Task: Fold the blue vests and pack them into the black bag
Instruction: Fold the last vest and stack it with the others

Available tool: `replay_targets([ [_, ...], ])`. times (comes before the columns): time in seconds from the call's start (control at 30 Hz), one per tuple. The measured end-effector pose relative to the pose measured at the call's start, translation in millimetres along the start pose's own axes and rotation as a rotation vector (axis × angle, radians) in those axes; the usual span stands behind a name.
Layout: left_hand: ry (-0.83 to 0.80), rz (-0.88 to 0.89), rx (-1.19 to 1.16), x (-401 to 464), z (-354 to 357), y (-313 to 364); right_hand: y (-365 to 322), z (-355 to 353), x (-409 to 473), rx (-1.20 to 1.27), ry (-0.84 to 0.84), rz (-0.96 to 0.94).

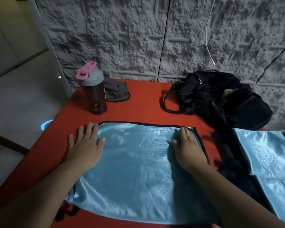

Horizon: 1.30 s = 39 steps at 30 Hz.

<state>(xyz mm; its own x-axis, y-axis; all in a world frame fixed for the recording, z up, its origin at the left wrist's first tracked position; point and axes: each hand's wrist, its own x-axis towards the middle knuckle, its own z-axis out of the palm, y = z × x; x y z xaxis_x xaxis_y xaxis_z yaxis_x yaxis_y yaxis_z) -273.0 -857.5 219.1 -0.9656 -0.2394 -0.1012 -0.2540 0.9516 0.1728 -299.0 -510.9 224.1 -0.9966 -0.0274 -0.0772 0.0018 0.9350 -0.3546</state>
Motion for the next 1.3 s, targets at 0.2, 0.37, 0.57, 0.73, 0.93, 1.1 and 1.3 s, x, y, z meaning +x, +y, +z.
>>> replay_targets([
  [0.2,0.298,-0.072,-0.217,-49,-36,-12,-36,-17,-57,0.053,0.007,-0.135],
  [0.37,0.091,-0.131,-0.261,-96,-59,-27,-7,-46,-103,0.052,0.053,0.023],
  [0.57,0.001,0.022,-0.182,-150,-49,-39,34,-59,-164,-0.09,0.028,0.095],
  [0.73,0.109,-0.016,-0.191,-178,-37,-37,39,-39,-214,-0.139,0.035,0.192],
  [0.93,0.107,-0.123,-0.386,-181,-23,-21,46,-27,-215,0.008,0.048,0.305],
  [1.1,0.065,-0.061,-0.395,-185,-22,-18,38,-28,-209,0.093,0.1,0.34],
  [1.3,0.056,-0.025,-0.332,-188,-25,-20,34,-20,-202,0.156,0.09,0.353],
])
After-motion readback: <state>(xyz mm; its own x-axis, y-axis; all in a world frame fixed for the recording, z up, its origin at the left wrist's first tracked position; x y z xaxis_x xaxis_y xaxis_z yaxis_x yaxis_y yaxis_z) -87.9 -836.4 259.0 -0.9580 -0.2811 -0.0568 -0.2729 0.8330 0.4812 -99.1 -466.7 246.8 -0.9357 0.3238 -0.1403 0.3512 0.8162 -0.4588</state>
